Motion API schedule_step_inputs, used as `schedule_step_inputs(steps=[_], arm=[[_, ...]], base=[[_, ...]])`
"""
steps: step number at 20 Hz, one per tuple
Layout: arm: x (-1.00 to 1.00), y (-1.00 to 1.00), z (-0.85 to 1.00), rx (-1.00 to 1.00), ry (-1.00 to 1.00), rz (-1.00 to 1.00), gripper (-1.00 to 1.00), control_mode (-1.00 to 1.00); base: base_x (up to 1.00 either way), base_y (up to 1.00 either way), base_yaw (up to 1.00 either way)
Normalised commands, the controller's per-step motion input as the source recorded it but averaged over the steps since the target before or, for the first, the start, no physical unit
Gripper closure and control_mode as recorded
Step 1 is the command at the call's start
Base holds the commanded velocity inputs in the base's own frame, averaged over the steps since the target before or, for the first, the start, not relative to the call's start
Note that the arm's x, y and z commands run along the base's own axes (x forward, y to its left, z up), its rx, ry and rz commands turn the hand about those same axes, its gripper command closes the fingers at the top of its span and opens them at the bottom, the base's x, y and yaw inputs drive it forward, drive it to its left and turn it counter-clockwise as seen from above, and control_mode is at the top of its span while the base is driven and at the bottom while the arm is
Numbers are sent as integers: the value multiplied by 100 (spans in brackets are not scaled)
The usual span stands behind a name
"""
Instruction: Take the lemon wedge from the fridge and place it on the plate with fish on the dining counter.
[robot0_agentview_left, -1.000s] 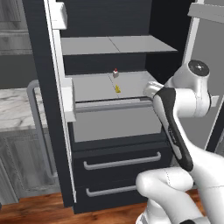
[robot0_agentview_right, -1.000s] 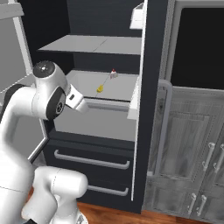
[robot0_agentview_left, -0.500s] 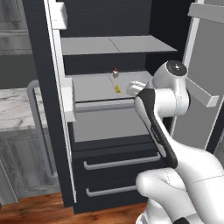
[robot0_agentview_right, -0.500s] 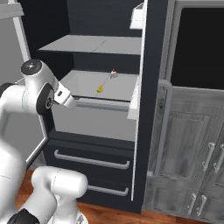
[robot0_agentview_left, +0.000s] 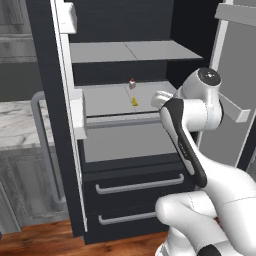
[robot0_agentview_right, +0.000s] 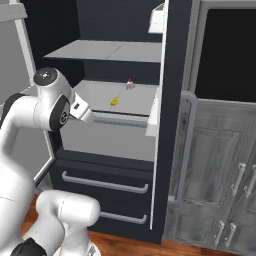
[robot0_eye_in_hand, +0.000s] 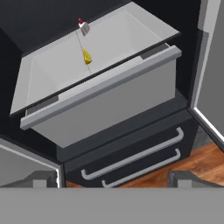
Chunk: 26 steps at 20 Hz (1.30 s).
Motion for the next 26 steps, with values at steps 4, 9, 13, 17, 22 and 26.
schedule_step_inputs(steps=[4,9,13,17,22,26], arm=[[10,14,0,0,0,0,-100,-100],[11,32,0,0,0,0,-100,100],[0,0,0,0,0,0,-100,100],[0,0,0,0,0,0,-100,100],[0,0,0,0,0,0,-100,100],[0,0,0,0,0,0,-100,100]], base=[[0,0,0],[23,30,-1],[17,6,0],[17,0,-10],[59,-2,-5],[64,0,-6]])
